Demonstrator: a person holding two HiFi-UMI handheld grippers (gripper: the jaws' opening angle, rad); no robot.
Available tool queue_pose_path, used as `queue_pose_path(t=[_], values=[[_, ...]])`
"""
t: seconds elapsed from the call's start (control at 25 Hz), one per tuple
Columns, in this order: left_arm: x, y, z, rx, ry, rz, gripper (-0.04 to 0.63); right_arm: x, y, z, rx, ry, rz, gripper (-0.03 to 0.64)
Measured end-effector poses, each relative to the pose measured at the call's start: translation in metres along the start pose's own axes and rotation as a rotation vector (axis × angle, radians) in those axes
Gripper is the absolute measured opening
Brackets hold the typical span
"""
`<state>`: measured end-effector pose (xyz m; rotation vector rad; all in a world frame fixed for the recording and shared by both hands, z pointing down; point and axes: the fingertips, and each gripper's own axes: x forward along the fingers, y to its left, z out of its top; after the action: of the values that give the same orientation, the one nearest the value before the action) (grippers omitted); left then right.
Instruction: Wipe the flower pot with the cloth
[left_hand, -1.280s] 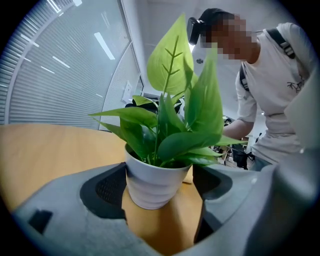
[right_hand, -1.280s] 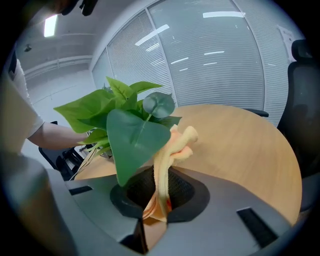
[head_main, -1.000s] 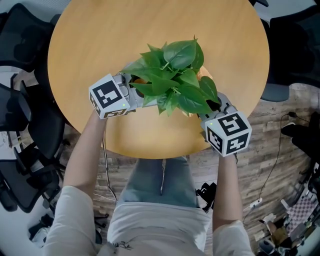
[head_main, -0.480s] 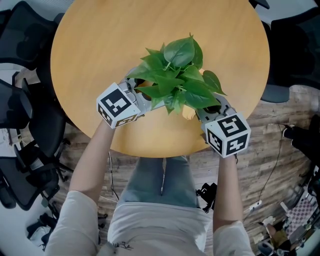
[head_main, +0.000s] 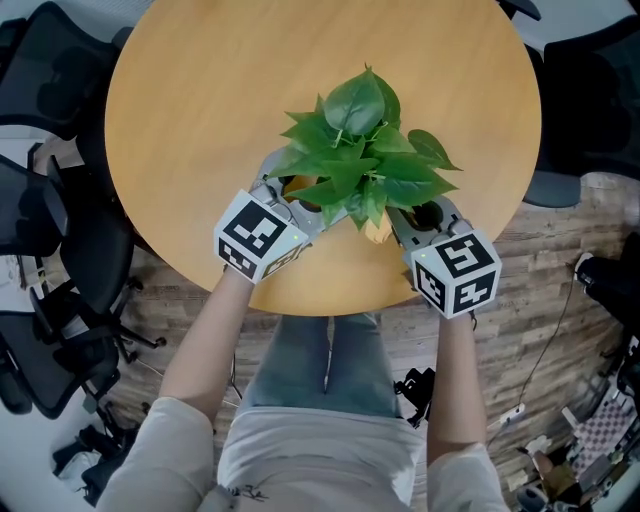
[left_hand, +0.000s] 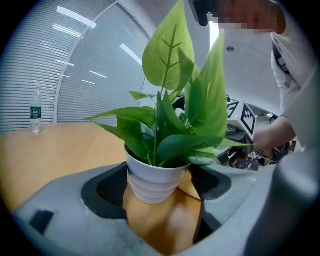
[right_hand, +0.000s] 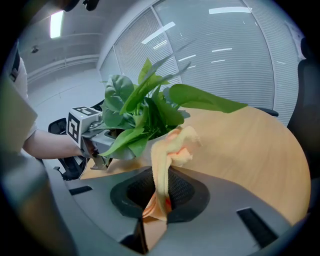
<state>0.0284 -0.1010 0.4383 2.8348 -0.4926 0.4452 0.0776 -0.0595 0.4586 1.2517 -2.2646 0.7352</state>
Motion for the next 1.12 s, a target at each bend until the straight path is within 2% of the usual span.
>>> queue_pose_path(t=[0.88, 1.12], values=[[0.003, -0.003, -0.001, -0.188, -0.044, 0.386, 0.408, -0.001, 0.015, -0.009, -0.008, 0.004, 0.040, 0.049], [0.004, -0.003, -0.002, -0.206, -0.044, 0.446, 0.407, 0.001, 0.014, -0.008, 0.000, 0.006, 0.043, 0.049]])
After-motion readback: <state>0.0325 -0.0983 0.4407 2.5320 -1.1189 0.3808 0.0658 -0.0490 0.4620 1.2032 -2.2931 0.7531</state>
